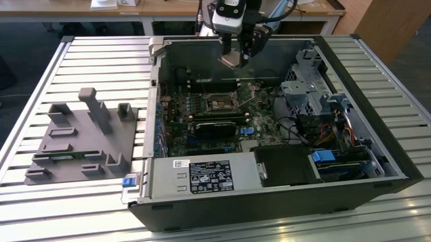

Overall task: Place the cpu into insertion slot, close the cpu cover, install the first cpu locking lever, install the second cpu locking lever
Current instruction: 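Place the cpu into insertion slot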

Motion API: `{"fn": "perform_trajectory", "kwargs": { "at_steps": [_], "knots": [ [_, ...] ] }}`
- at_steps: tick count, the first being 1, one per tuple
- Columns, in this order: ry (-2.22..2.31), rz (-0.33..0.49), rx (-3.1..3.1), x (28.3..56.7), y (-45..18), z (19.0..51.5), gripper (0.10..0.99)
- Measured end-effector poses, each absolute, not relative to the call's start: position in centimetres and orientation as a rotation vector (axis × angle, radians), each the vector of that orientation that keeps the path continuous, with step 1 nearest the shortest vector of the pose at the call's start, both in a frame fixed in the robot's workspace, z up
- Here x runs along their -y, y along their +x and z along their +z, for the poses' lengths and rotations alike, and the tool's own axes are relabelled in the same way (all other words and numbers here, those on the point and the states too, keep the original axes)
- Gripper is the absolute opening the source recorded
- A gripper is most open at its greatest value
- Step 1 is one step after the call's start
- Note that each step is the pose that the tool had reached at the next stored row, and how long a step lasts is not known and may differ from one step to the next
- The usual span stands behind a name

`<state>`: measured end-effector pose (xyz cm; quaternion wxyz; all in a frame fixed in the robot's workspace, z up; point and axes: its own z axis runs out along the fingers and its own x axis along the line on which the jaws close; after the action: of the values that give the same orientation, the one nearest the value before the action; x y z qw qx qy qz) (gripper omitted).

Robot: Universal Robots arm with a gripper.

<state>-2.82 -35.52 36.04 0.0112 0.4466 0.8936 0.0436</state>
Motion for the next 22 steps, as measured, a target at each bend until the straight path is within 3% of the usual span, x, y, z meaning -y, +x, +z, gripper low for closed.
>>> {"fn": "perform_trajectory", "kwargs": {
  "at_steps": [22],
  "knots": [
    [1.538, 0.134, -2.705, 35.52, -2.83, 36.03, 0.537]
  ]
}}
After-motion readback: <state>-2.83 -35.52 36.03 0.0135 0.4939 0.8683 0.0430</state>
